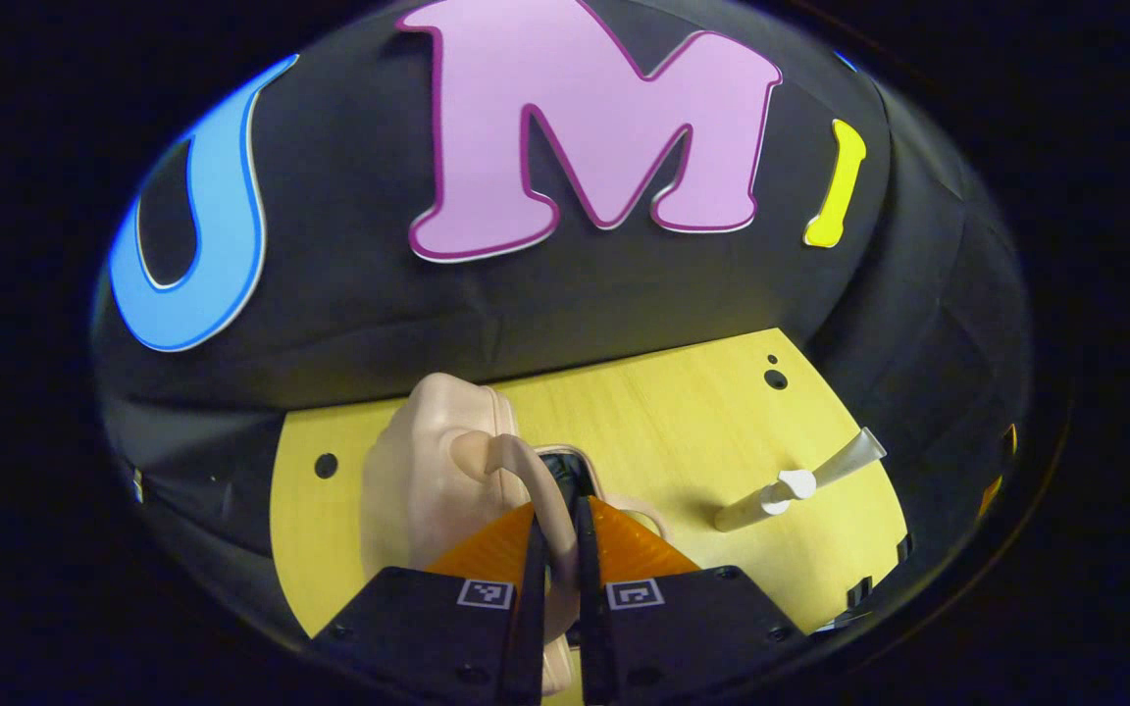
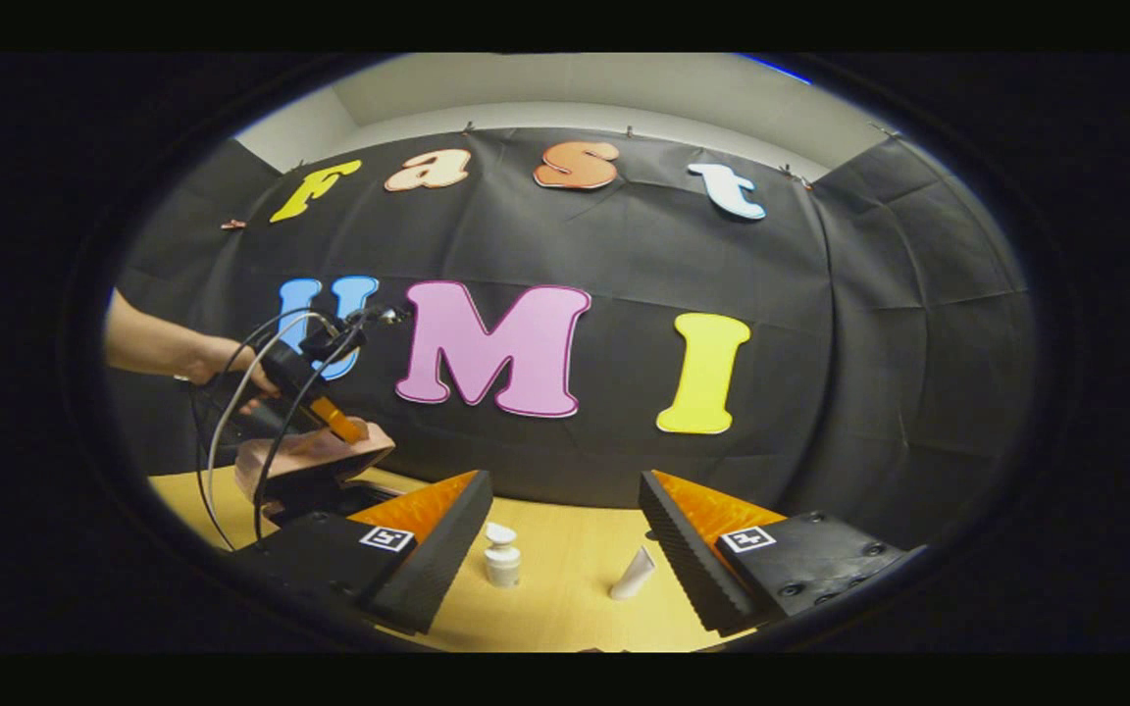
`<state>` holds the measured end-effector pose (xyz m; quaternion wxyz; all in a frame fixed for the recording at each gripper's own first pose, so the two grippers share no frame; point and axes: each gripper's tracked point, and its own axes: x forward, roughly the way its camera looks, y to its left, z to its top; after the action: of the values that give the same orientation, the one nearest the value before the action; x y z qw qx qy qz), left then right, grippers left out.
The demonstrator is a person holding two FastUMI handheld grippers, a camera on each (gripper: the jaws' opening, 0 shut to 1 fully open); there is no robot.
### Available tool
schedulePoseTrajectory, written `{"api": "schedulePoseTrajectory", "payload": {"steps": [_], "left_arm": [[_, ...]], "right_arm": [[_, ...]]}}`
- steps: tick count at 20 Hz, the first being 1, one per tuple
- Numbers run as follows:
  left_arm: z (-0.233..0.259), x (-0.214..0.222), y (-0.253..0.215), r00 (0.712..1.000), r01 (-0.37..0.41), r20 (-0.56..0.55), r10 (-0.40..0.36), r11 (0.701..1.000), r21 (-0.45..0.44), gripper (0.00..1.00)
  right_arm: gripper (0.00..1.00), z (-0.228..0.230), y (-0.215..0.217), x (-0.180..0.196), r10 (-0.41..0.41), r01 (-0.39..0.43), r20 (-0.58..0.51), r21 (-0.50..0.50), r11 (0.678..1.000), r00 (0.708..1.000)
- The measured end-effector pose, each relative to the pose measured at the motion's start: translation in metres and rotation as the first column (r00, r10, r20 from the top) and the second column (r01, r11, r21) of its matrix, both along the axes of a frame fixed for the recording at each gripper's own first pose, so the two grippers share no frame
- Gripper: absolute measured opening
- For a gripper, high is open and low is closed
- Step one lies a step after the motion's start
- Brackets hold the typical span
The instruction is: First open the suitcase, pack the skin care products into it, and then close the suitcase.
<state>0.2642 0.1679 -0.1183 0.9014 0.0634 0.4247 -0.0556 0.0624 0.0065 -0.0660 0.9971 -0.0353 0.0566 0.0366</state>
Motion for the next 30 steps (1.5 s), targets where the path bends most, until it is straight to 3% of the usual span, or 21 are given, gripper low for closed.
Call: {"api": "schedulePoseTrajectory", "payload": {"steps": [7, 11, 15, 20, 24, 27, 28, 29, 30], "left_arm": [[0.031, -0.026, 0.187, 0.995, -0.099, -0.006, 0.104, 0.962, 0.254, 0.2], [0.002, -0.044, 0.276, 0.986, -0.148, -0.023, 0.163, 0.937, 0.317, 0.2], [-0.061, -0.052, 0.353, 0.976, -0.177, -0.056, 0.209, 0.918, 0.354, 0.2], [-0.158, -0.063, 0.407, 0.943, -0.268, -0.111, 0.313, 0.914, 0.306, 0.2], [-0.2, -0.071, 0.415, 0.918, -0.336, -0.125, 0.377, 0.905, 0.262, 0.2], [-0.2, -0.075, 0.433, 0.917, -0.334, -0.099, 0.386, 0.881, 0.334, 0.28], [-0.193, -0.078, 0.439, 0.918, -0.334, -0.085, 0.388, 0.87, 0.362, 0.24], [-0.193, -0.083, 0.443, 0.918, -0.339, -0.065, 0.39, 0.861, 0.379, 0.29], [-0.183, -0.087, 0.446, 0.918, -0.354, -0.032, 0.395, 0.853, 0.384, 0.44]], "right_arm": [[0.96, 0.002, 0.043, -0.009, 0.013, -0.013, -0.009, -0.033, 0.999, 1.0], [0.96, 0.0, 0.06, -0.011, 0.0, -0.002, -0.017, -0.063, 0.998, 1.0], [0.95, -0.008, 0.068, -0.019, -0.052, 0.048, -0.04, -0.094, 0.994, 0.998], [0.96, -0.035, 0.079, -0.04, -0.1, 0.085, -0.091, -0.152, 0.985, 0.991], [0.97, -0.06, 0.088, -0.055, -0.105, 0.078, -0.145, -0.177, 0.981, 0.984], [0.97, -0.065, 0.091, -0.06, -0.112, 0.086, -0.147, -0.173, 0.981, 0.983], [0.97, -0.064, 0.089, -0.061, -0.114, 0.09, -0.135, -0.175, 0.98, 0.984], [0.97, -0.061, 0.089, -0.06, -0.112, 0.09, -0.124, -0.176, 0.98, 0.986], [0.97, -0.06, 0.089, -0.059, -0.107, 0.085, -0.118, -0.176, 0.981, 0.987]]}}
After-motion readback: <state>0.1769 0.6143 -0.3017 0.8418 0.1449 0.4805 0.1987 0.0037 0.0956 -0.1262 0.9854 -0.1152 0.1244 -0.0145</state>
